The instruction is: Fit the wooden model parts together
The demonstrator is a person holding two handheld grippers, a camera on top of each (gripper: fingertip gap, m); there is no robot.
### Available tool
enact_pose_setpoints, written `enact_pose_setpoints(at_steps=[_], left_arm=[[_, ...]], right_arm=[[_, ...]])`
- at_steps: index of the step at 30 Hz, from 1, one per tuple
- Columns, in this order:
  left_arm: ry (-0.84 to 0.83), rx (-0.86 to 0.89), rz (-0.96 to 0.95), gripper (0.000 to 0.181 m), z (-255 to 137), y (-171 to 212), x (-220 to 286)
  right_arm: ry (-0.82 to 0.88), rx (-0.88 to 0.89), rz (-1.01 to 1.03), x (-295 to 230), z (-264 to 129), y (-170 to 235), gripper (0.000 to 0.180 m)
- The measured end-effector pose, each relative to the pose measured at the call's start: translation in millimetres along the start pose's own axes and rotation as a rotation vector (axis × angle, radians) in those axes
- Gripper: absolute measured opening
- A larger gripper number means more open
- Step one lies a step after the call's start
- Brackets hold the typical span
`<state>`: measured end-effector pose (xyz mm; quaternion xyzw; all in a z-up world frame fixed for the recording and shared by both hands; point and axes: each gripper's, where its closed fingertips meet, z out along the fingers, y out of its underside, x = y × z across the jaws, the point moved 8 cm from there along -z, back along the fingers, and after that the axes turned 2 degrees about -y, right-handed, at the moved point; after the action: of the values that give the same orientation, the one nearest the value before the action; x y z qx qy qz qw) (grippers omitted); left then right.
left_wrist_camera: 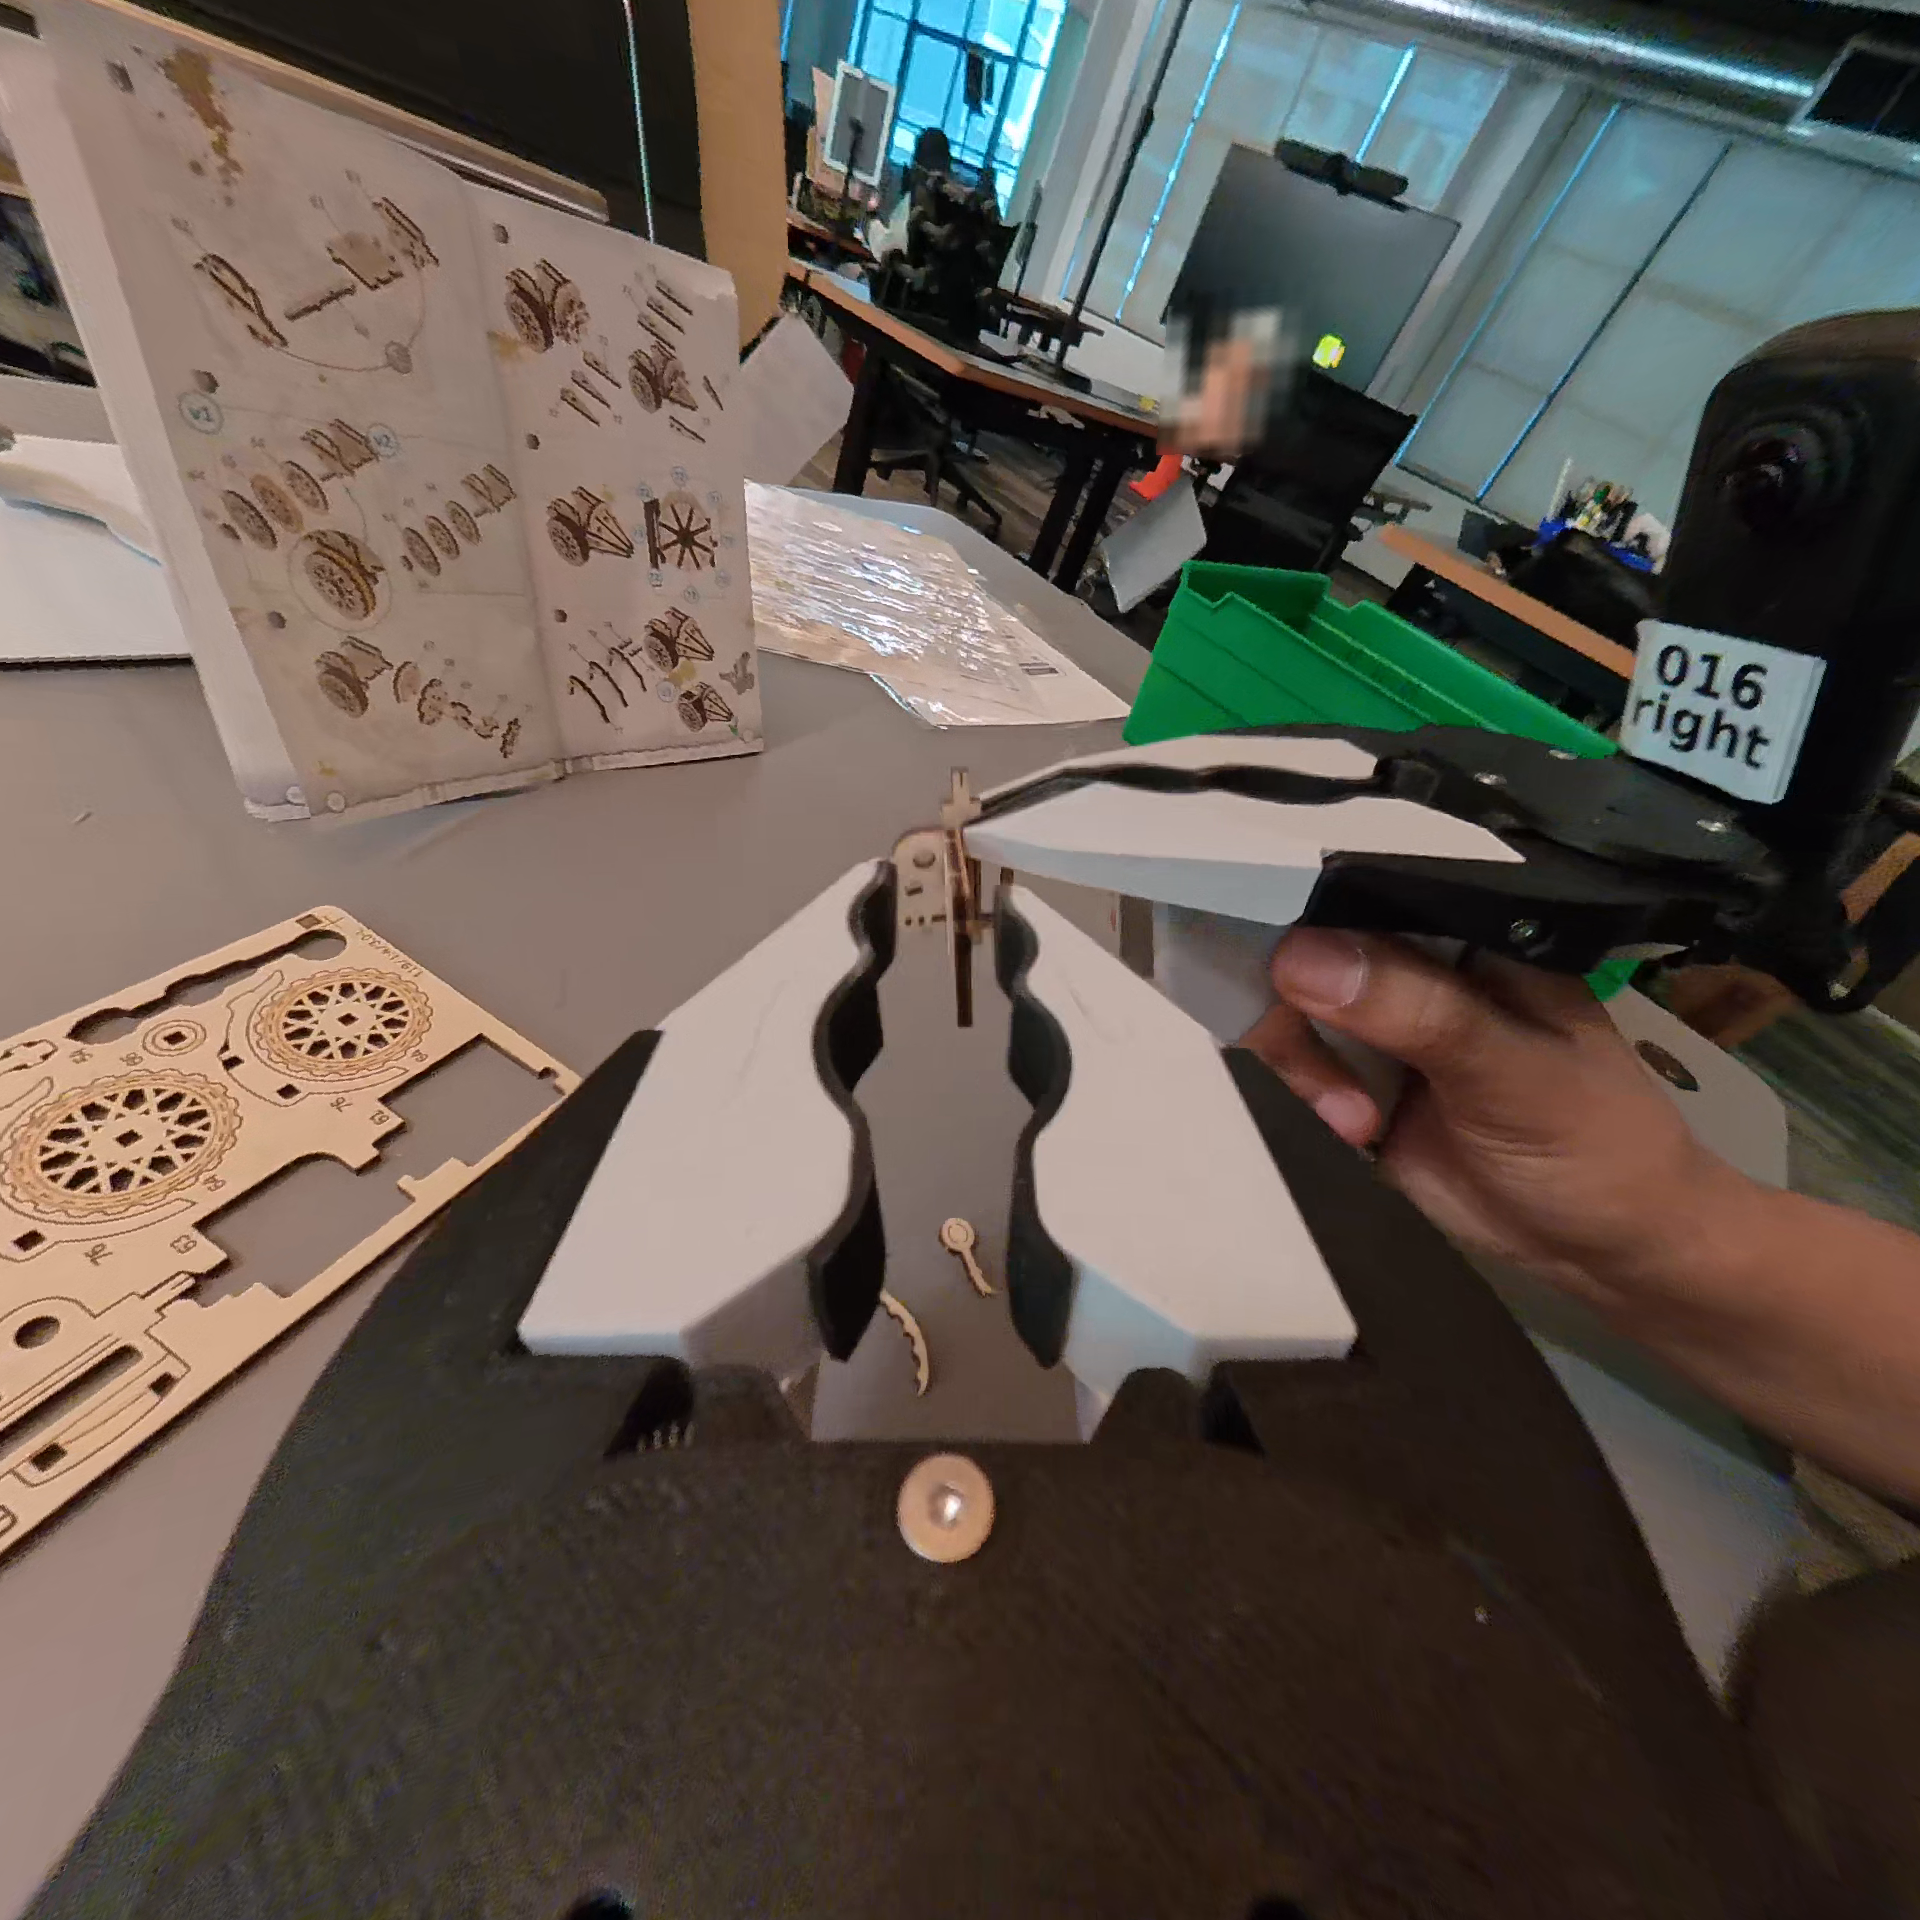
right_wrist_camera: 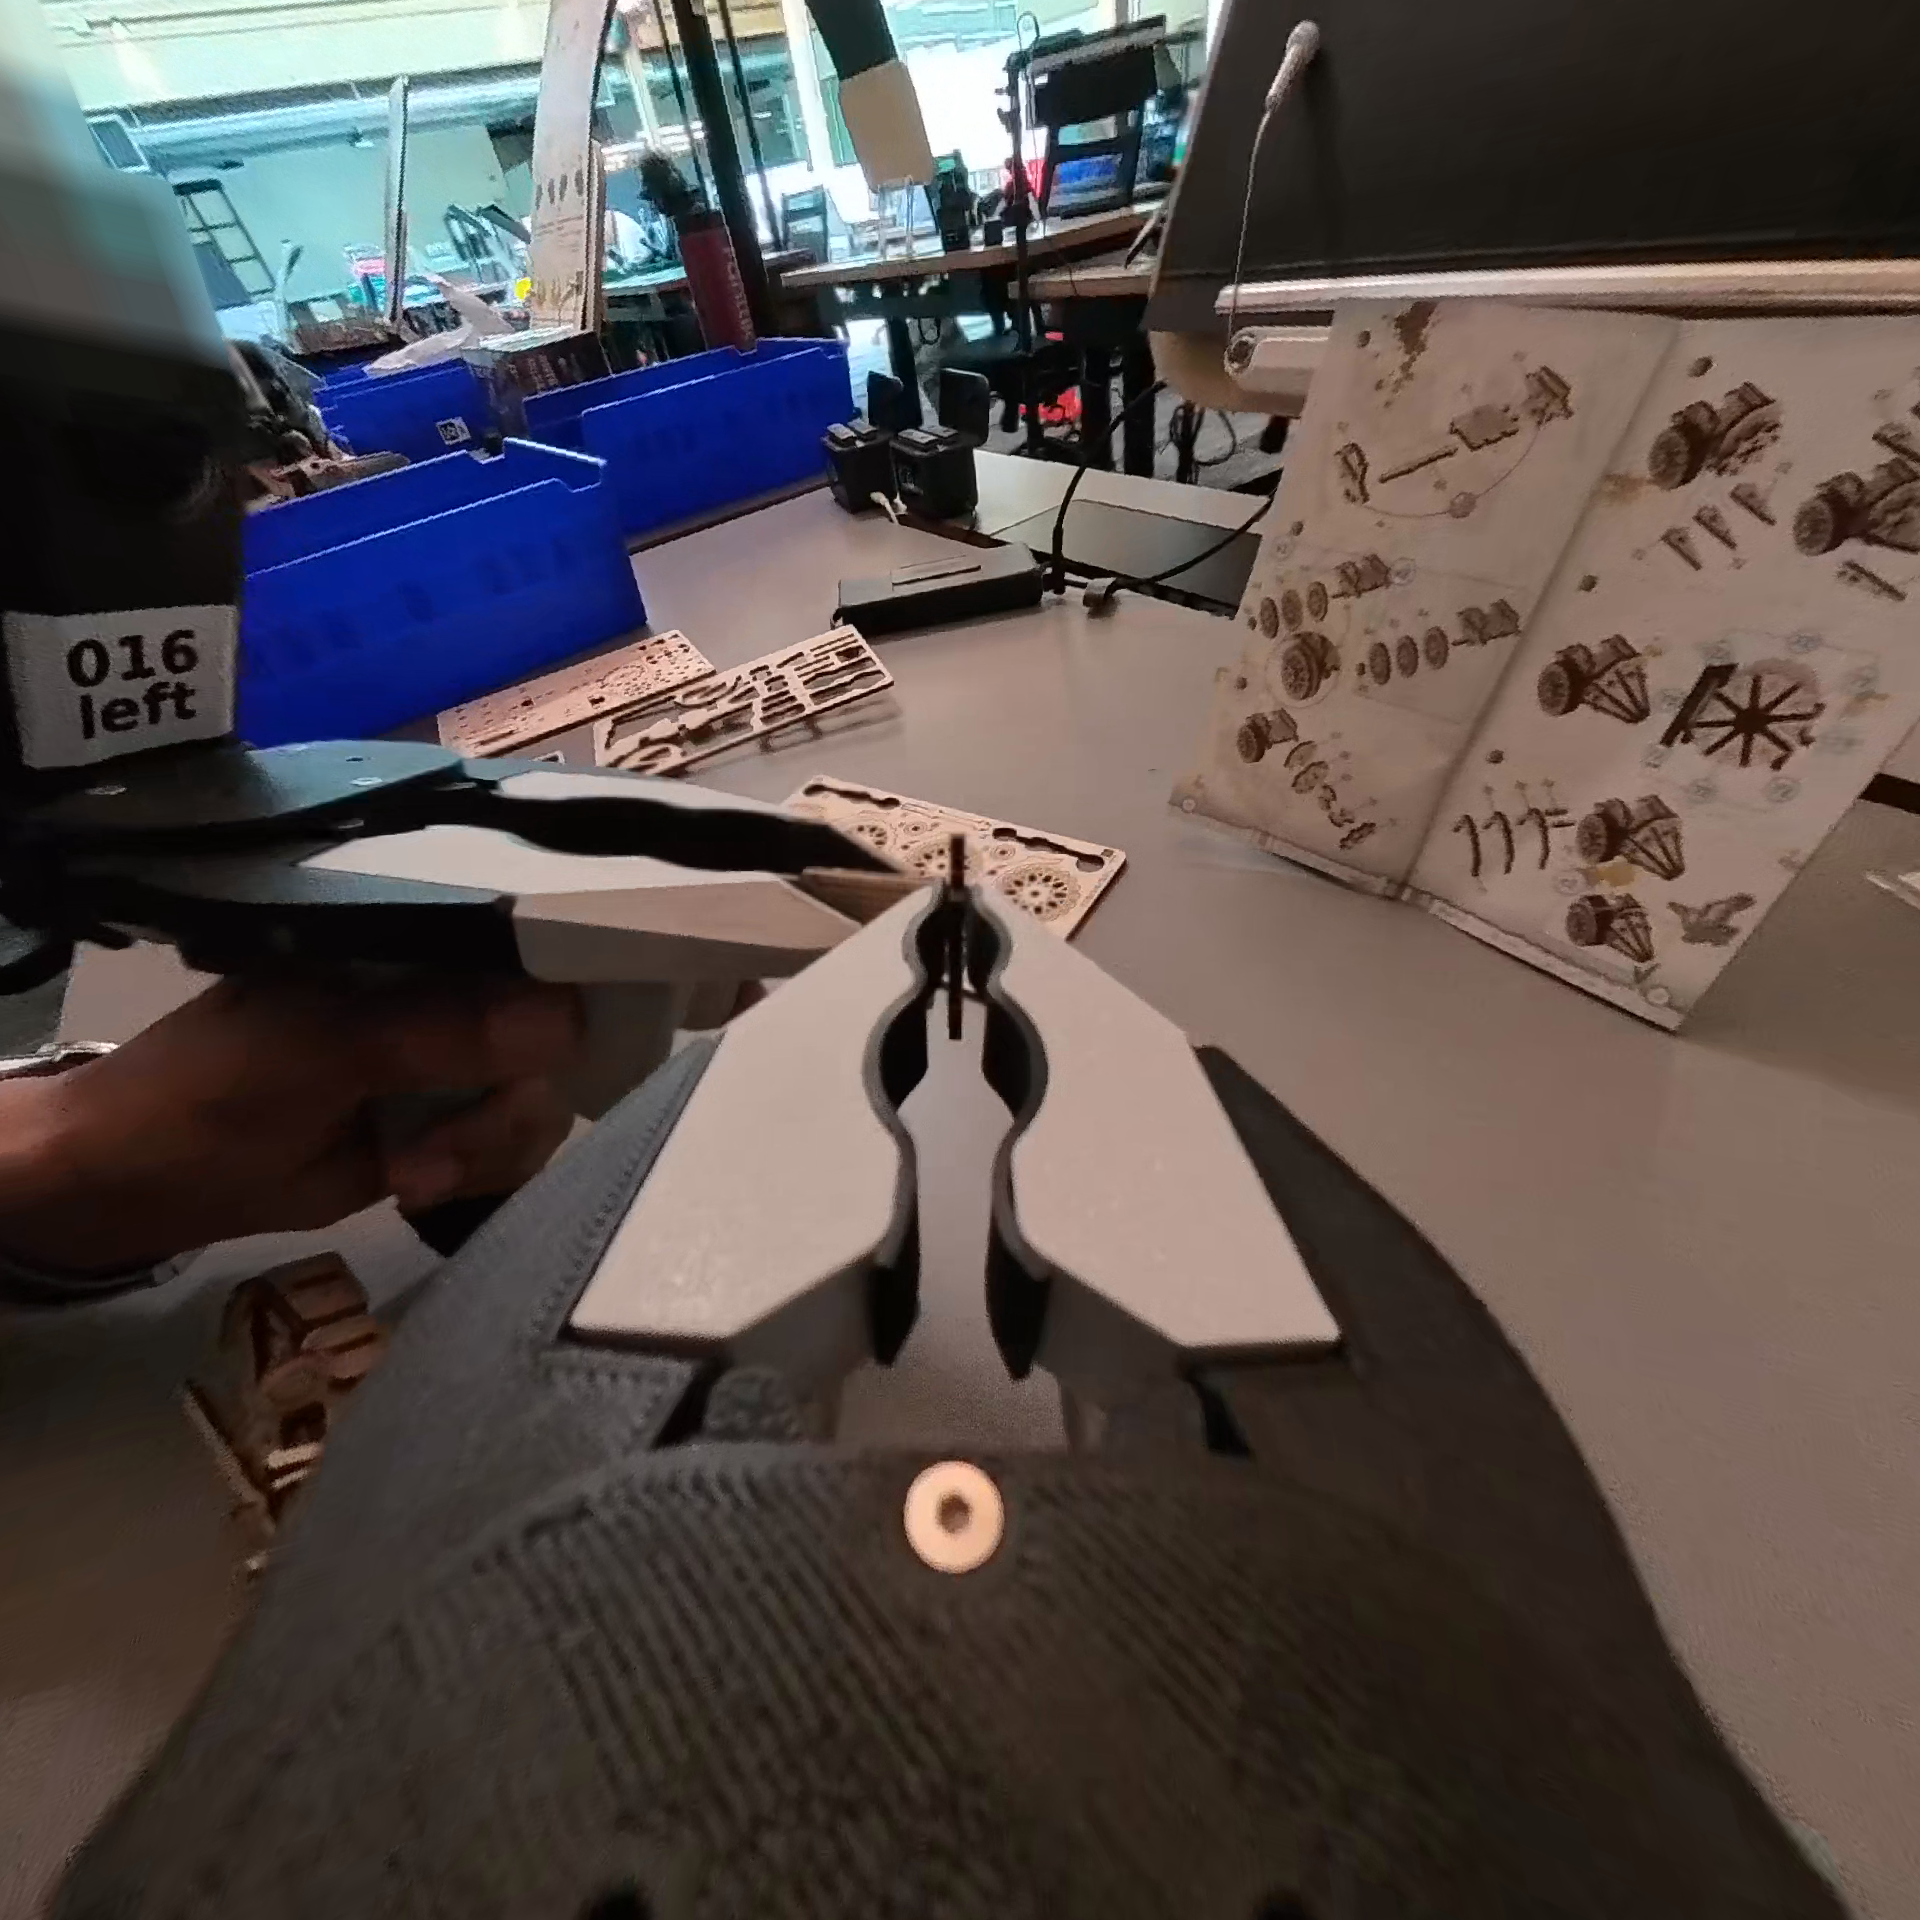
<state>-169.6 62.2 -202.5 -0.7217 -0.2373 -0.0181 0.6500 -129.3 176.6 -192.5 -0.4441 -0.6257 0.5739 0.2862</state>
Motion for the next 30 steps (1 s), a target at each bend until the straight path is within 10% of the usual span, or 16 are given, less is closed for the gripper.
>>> enact_pose_setpoints(at_steps=[21, 30], left_arm=[[-0.247, -0.085, 0.381, 0.002, 6, 3, 5], [-0.066, -0.031, 0.014, 0.001, -1, -3, -16]], right_arm=[[0.069, -0.03, 0.13, 4, 13, 9, 0.003], [0.003, 0.01, 0.108, 6, 13, 7, 0.006]])
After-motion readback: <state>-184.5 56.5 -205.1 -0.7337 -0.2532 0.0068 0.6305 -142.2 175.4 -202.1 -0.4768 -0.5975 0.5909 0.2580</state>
